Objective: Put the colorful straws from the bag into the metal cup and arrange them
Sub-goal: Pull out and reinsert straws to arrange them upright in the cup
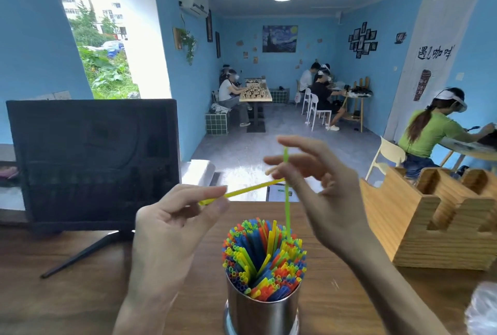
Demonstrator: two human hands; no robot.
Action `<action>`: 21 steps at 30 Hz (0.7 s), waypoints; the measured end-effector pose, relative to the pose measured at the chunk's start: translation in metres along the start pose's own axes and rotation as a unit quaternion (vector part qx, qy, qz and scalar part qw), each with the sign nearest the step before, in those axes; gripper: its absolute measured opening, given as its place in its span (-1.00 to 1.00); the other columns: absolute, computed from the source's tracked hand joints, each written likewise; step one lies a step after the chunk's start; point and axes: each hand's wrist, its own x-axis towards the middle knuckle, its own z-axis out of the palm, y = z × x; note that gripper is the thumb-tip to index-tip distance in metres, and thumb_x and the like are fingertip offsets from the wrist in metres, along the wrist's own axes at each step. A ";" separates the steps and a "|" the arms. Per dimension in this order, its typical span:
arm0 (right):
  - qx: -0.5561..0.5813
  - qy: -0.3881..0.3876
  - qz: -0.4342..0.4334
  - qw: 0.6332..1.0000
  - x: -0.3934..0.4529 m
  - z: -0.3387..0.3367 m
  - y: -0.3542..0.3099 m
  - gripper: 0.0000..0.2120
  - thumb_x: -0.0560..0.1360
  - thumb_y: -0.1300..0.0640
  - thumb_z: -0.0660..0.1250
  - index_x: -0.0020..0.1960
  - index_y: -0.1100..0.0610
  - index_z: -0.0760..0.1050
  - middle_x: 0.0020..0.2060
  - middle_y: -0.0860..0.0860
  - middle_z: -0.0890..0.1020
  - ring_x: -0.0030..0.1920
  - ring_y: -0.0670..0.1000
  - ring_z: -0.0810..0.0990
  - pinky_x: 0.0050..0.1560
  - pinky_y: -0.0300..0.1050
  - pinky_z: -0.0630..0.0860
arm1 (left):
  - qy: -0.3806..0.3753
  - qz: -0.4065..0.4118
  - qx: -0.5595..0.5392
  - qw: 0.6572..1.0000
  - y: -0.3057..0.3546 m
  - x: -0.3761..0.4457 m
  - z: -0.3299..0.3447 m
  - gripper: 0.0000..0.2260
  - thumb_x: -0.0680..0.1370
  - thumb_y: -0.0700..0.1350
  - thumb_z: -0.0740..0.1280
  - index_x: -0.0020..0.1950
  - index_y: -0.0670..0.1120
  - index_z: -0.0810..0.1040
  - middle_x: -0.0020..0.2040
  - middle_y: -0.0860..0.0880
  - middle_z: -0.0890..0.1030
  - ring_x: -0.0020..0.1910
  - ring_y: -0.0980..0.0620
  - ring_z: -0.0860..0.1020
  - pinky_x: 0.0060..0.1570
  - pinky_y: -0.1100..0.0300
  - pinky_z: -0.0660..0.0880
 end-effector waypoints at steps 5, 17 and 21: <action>-0.075 -0.035 -0.029 0.996 -0.008 0.020 -0.002 -0.91 0.50 -0.01 0.48 0.01 -0.09 0.65 -0.14 -0.23 0.70 -0.06 -0.21 0.64 -0.08 -0.34 0.46 | -0.018 0.016 -0.035 0.999 0.010 -0.004 0.022 -0.82 0.29 0.00 0.56 -0.12 0.10 0.79 -0.16 0.00 0.75 -0.23 0.11 0.70 -0.22 0.38 0.56; -0.081 -0.153 0.005 0.985 -0.011 0.007 0.012 -0.79 0.56 0.12 0.44 0.18 0.05 0.71 -0.14 -0.23 0.71 -0.21 -0.28 0.66 -0.14 -0.42 0.48 | -0.006 -0.132 -0.171 0.976 -0.006 -0.006 0.035 -0.69 0.24 -0.02 0.57 -0.03 0.02 0.78 -0.19 -0.21 0.73 -0.23 -0.08 0.73 -0.27 0.25 0.63; -0.074 -0.195 0.068 0.976 -0.015 0.002 0.013 -0.78 0.63 0.11 0.39 0.27 -0.04 0.58 0.02 -0.22 0.73 0.05 -0.26 0.68 0.03 -0.37 0.53 | 0.032 -0.134 -0.167 0.976 -0.011 -0.003 0.039 -0.75 0.25 -0.04 0.57 -0.10 -0.03 0.77 -0.18 -0.19 0.74 -0.25 -0.09 0.73 -0.28 0.24 0.64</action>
